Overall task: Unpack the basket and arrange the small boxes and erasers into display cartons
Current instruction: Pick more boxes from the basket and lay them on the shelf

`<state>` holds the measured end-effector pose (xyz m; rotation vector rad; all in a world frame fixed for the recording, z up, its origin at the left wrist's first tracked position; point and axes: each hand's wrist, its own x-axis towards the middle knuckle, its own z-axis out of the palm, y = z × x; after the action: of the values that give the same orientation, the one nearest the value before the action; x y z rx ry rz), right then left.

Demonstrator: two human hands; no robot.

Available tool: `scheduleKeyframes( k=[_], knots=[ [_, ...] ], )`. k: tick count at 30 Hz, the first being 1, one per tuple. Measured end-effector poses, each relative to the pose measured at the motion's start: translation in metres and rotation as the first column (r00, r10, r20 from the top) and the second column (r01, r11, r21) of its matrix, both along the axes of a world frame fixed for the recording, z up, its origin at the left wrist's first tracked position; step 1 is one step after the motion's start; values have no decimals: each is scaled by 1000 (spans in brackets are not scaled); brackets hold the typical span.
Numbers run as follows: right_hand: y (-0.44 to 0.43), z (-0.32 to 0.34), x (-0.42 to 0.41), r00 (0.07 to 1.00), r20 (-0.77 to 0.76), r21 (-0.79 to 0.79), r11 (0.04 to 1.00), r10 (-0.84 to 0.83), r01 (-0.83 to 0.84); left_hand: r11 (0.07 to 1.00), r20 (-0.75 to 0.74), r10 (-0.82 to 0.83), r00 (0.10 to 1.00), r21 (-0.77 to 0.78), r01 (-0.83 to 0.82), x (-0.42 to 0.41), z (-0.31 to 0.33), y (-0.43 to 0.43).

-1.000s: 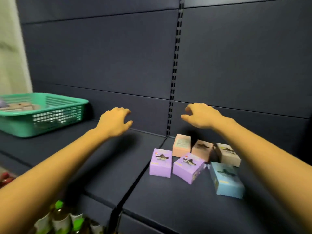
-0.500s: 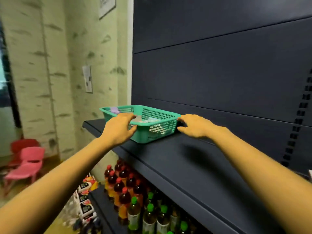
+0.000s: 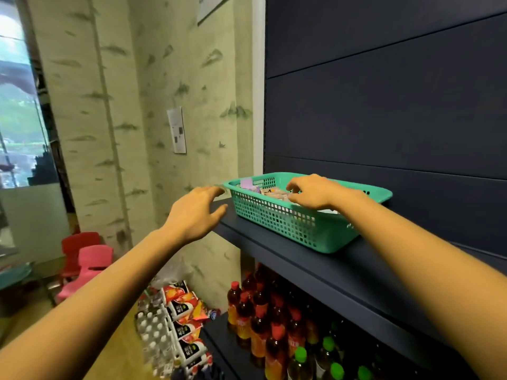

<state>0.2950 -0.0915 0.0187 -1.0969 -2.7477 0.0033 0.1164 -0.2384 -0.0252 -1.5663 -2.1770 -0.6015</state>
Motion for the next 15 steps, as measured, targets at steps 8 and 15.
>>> scheduleKeyframes(
  k=[8,15],
  knots=[
    [57,4,-59,994,67,9,996,-88,87,997,4,-80,997,4,80,-55,4,59],
    [121,10,-101,975,86,-29,977,-207,210,981,2,-178,984,-78,178,-96,22,154]
  ],
)
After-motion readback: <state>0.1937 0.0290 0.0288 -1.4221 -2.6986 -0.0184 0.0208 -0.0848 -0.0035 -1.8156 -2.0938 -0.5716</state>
